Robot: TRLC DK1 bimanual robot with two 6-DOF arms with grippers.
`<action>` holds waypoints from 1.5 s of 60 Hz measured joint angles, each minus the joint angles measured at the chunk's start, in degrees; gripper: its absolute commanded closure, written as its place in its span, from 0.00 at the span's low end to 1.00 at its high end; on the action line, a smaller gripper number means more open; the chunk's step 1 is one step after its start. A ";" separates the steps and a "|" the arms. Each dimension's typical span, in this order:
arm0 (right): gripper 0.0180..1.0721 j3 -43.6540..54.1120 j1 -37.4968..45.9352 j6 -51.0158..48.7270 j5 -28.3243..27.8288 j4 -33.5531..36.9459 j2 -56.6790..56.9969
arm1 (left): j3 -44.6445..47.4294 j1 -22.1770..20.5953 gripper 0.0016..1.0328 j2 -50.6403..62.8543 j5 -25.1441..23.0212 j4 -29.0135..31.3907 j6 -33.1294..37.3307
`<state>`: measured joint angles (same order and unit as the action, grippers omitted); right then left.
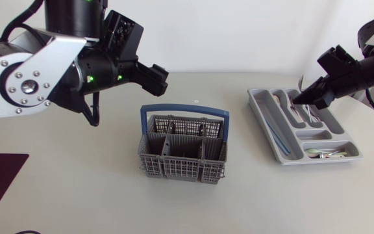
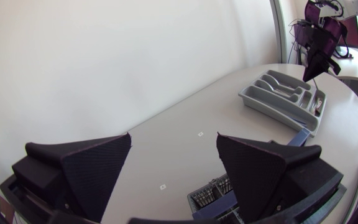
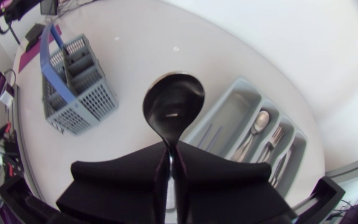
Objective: Sort the cutlery from the basket into the organizer compartments.
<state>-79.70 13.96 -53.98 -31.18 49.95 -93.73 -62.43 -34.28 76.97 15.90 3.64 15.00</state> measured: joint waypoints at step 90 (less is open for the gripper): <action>0.83 28.46 14.49 -60.28 26.64 -41.81 -8.31 | 0.74 -0.02 0.06 -6.05 -0.22 4.07 0.72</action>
<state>-51.24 28.45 -114.26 -4.54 8.14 -102.04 -61.69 -34.30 70.91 15.68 7.70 15.73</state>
